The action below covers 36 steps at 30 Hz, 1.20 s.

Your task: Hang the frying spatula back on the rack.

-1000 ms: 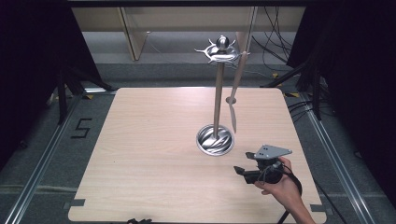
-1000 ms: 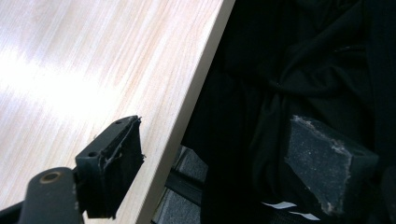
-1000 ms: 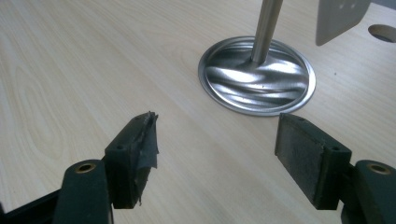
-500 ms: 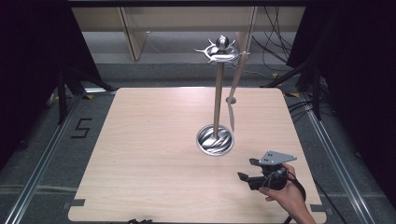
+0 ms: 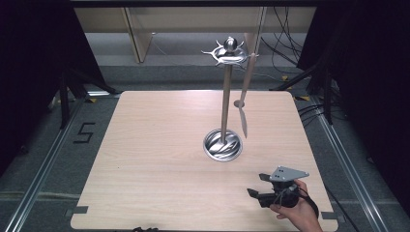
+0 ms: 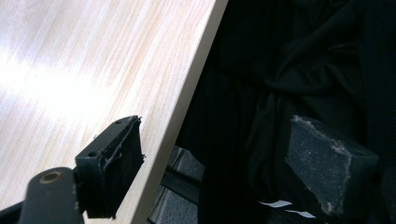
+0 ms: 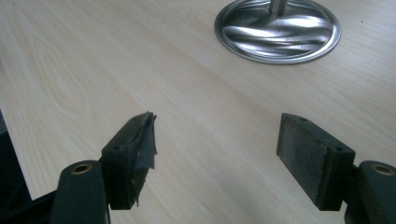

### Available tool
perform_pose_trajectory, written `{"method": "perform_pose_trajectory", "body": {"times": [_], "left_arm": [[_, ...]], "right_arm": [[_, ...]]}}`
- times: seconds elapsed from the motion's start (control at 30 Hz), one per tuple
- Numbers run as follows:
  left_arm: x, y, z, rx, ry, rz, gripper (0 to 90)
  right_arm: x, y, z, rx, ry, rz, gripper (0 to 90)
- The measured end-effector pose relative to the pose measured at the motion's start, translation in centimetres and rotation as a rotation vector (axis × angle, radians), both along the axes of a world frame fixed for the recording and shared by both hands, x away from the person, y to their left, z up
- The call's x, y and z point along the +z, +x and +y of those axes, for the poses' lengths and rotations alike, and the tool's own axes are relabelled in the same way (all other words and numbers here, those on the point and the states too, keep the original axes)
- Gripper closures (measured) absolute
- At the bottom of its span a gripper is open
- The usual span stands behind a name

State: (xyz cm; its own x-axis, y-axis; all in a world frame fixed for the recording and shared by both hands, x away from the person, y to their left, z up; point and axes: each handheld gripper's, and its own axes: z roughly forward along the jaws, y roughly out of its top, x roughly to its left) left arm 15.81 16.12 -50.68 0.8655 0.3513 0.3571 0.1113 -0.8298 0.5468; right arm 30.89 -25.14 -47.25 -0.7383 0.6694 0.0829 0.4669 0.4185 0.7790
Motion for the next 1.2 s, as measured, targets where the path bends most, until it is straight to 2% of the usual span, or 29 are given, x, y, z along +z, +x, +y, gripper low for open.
{"method": "perform_pose_trajectory", "body": {"times": [0.03,0.07,0.1,0.17,0.2,0.23,0.27,0.3,0.43,0.47,0.57,0.63,0.73,0.8,0.83,0.87,0.9,0.93,0.97,1.03,1.1,1.2], "left_arm": [[0.0,0.0,0.0,0.0,0.0,0.0,17.5],[0.0,0.0,0.0,0.0,0.001,0.0,17.5],[0.0,0.0,0.0,0.0,0.001,0.001,17.5],[0.0,0.0,0.0,0.0,0.001,0.0,17.5],[0.0,0.0,0.0,0.002,-0.001,0.001,17.5],[0.0,0.1,0.0,-0.01,0.001,0.016,17.5],[0.0,0.1,0.0,-0.01,0.003,0.015,17.5],[0.0,0.1,0.0,-0.01,0.002,0.015,17.5],[0.0,0.1,0.0,-0.011,-0.002,0.016,17.6],[0.0,0.1,0.0,-0.01,-0.001,0.016,17.6],[0.0,0.1,0.0,-0.01,-0.002,0.016,17.5],[0.0,0.1,0.0,-0.009,-0.001,0.016,17.5],[0.0,0.1,0.0,-0.01,0.001,0.016,17.5],[0.0,0.1,0.1,-0.009,0.0,0.016,17.6],[0.0,0.1,0.0,-0.01,-0.001,0.017,17.6],[0.0,0.1,0.0,-0.01,-0.002,0.017,17.6],[0.0,0.1,0.0,-0.01,0.0,0.017,17.6],[0.0,0.1,0.0,-0.01,0.0,0.015,17.6],[0.0,0.1,0.0,-0.009,0.0,0.015,17.6],[0.0,0.1,0.0,-0.01,0.0,0.016,17.6],[0.0,0.1,0.0,-0.01,0.0,0.015,17.6],[0.0,0.1,0.0,-0.007,0.003,0.01,17.6]], "right_arm": [[-0.1,-0.1,0.0,0.001,0.001,-0.009,28.9],[-0.1,-0.3,0.0,-0.008,0.002,0.009,28.9],[-0.1,-0.4,-0.1,-0.008,0.0,-0.004,28.7],[-0.2,-0.6,-0.1,-0.01,0.001,-0.001,28.4],[-0.2,-0.8,-0.1,-0.016,0.003,0.013,28.4],[-0.3,-0.8,-0.2,-0.012,0.001,-0.005,28.3],[-0.4,-0.8,-0.2,0.003,0.004,0.005,28.2],[-0.4,-1.0,-0.2,-0.013,0.002,-0.007,28.2],[-0.5,-1.6,-0.1,-0.011,0.022,0.024,27.9],[-0.5,-1.5,-0.2,-0.011,0.006,-0.01,27.8],[-0.6,-1.8,-0.2,0.005,0.015,0.007,27.5],[-0.6,-2.1,-0.2,-0.008,0.008,-0.005,27.5],[-0.7,-2.3,-0.3,0.007,0.015,0.008,27.4],[-0.7,-2.7,-0.3,-0.02,0.023,0.012,27.4],[-0.7,-2.7,-0.4,-0.01,0.018,0.015,27.3],[-0.8,-2.7,-0.4,-0.001,0.018,-0.001,27.3],[-0.9,-2.8,-0.4,-0.007,0.02,0.0,27.2],[-0.9,-3.1,-0.3,-0.018,0.029,0.041,27.2],[-1.0,-2.9,-0.3,0.006,0.029,0.014,27.2],[-1.1,-3.1,-0.4,0.007,0.028,0.016,27.1],[-1.1,-3.2,-0.5,-0.002,0.015,-0.002,27.0],[-1.2,-3.3,-0.4,0.002,0.021,0.005,27.0]]}}
